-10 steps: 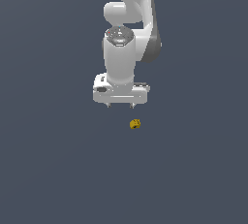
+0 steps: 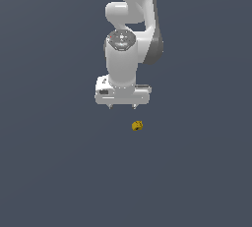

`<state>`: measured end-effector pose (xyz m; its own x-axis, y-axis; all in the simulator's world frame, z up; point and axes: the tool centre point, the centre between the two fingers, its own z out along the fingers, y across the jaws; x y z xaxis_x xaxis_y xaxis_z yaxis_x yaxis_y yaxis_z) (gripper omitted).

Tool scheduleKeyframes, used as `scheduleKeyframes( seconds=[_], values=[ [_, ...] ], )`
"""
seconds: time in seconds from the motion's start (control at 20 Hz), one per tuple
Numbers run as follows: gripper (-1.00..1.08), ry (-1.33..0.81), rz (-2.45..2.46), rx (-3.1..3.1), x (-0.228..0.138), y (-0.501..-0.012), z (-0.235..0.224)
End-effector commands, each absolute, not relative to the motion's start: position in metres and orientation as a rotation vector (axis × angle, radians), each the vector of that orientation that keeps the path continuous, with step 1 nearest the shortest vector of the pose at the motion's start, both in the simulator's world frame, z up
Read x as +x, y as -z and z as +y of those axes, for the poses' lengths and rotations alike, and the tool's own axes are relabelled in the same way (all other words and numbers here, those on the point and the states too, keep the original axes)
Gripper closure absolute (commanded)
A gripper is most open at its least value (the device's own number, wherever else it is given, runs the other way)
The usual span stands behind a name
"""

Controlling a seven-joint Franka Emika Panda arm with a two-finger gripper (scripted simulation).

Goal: Pick up the object and move it to a goal position.

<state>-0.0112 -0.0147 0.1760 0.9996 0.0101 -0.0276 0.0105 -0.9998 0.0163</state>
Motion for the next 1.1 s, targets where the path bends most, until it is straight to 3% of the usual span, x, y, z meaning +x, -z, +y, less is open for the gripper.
scheduleKeyframes(
  seconds=[0.0,1.05],
  values=[
    [-0.92,0.061,0.032,3.124,-0.014,-0.173,-0.015],
    [-0.92,0.059,-0.163,3.127,-0.012,-0.163,-0.007]
  ],
)
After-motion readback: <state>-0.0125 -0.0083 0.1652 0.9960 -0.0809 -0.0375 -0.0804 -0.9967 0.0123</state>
